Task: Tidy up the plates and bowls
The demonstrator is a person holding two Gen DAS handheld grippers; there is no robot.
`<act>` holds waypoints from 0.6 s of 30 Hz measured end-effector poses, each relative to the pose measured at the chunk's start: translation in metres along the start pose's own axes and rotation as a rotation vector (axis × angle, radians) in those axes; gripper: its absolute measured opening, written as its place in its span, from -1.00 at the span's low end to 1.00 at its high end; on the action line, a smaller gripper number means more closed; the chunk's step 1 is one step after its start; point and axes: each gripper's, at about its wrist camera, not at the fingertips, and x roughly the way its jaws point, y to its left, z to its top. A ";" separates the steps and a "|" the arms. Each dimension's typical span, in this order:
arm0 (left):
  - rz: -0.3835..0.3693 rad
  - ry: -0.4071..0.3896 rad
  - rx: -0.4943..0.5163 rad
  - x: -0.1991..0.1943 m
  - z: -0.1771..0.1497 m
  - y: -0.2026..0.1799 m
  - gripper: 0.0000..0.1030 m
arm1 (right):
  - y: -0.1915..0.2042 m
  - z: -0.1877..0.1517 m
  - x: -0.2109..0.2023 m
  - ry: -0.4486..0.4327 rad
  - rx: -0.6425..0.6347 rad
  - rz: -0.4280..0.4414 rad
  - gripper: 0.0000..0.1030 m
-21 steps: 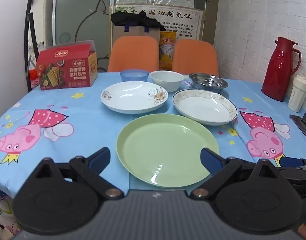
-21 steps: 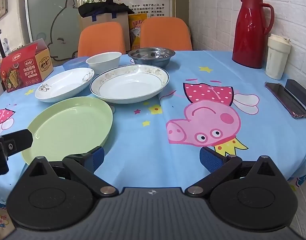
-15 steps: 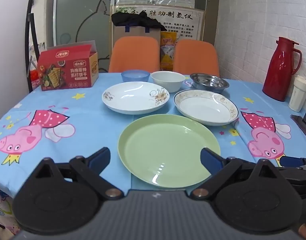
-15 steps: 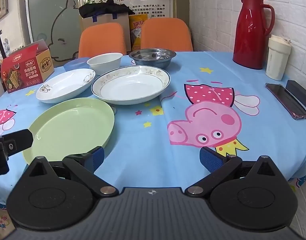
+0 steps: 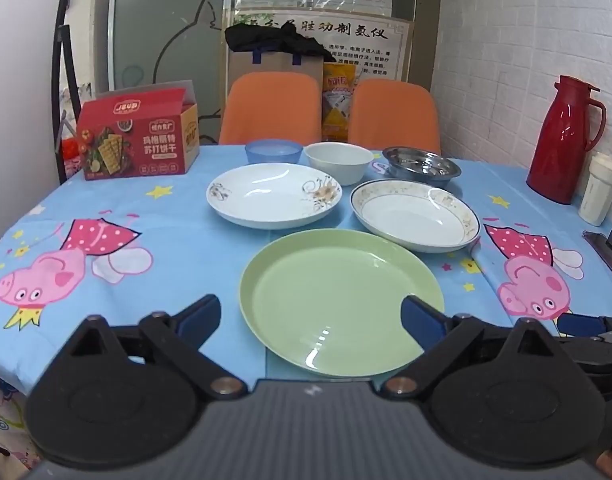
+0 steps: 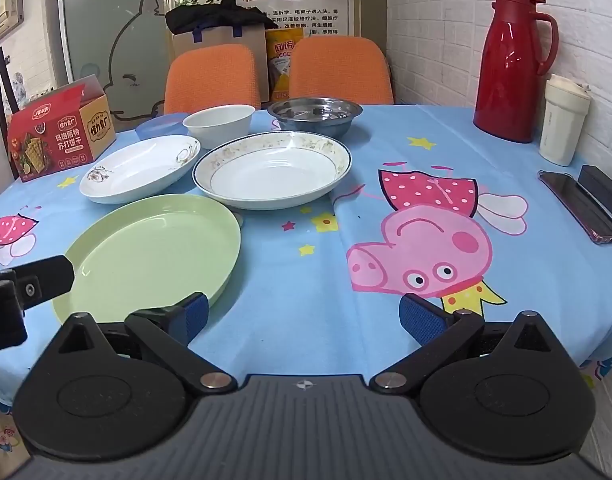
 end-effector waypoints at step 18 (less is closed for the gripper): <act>-0.001 0.004 0.000 0.002 0.000 0.000 0.86 | 0.004 -0.001 0.001 0.004 -0.008 0.005 1.00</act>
